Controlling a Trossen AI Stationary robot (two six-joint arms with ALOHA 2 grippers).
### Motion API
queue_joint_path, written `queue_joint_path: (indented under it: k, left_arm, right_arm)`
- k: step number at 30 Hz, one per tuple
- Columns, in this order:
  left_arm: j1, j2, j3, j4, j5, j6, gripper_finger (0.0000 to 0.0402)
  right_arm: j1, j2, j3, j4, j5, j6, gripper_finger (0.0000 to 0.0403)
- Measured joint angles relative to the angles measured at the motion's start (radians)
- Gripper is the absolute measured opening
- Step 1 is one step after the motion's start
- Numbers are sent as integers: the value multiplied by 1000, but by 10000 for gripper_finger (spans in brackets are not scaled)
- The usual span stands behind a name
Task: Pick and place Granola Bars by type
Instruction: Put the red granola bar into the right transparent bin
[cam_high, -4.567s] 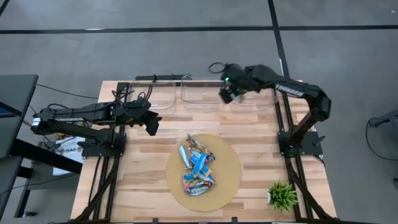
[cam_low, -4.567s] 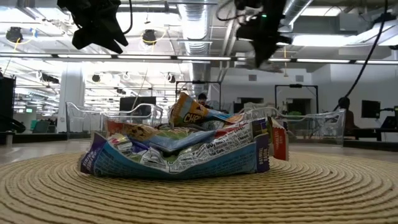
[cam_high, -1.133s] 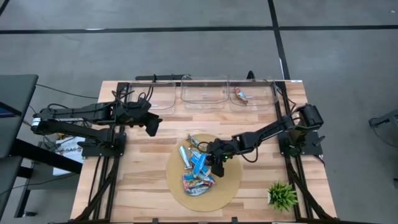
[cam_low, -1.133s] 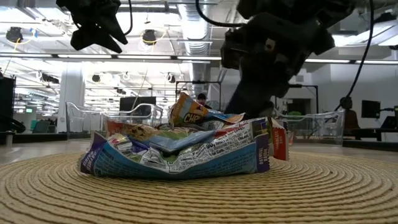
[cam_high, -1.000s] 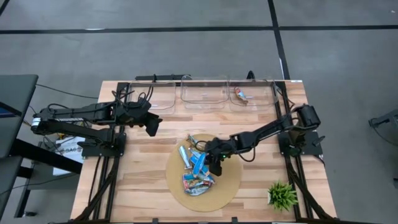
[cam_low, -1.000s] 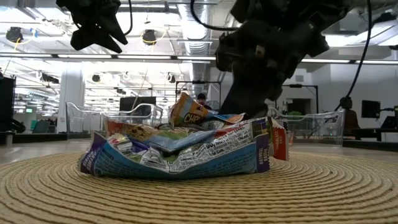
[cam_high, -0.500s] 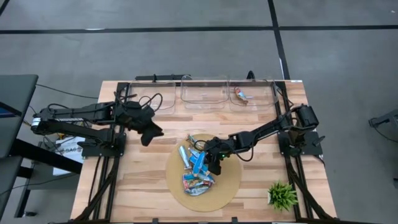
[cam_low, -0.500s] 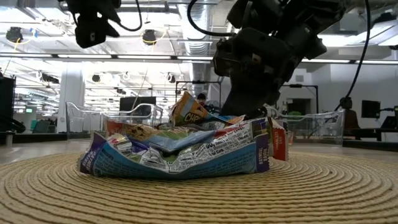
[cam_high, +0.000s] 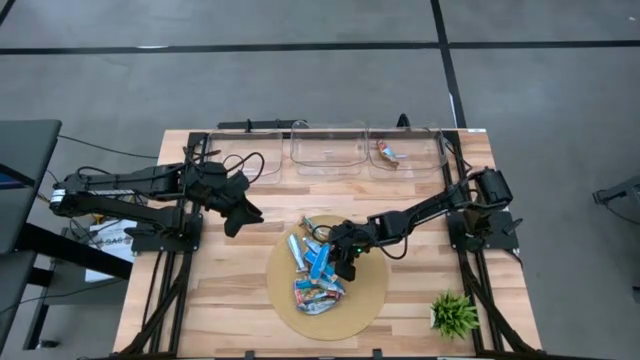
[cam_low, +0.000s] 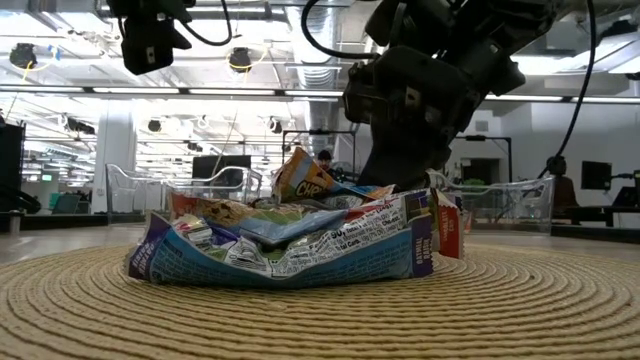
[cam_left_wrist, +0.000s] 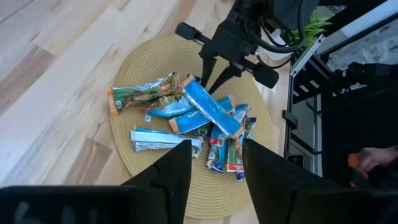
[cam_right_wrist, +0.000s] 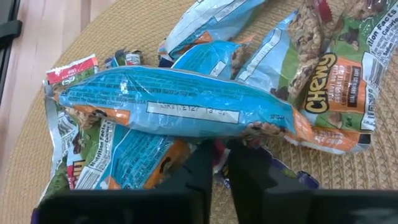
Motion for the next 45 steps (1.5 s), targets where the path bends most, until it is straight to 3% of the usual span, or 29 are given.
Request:
queue_joint_path:
  k: [3,13,21,31,38,45]
  left_arm:
    - [0,0,0,0,-1,-1,135]
    - [0,0,0,0,-40,-2,135]
    - [0,0,0,47,-162,38,135]
    - [0,0,0,172,-374,108,135]
    - [0,0,0,186,-433,129,135]
    - [0,0,0,185,-436,130,135]
  right_arm:
    - [0,0,0,1,-12,0,5]
    - [0,-97,6,-60,-43,50,1]
    - [-54,-278,5,-238,84,88,0]
    - [-210,-490,5,-273,264,89,0]
    - [-317,-580,5,-335,272,81,0]
    - [-330,-587,5,-415,251,80,0]
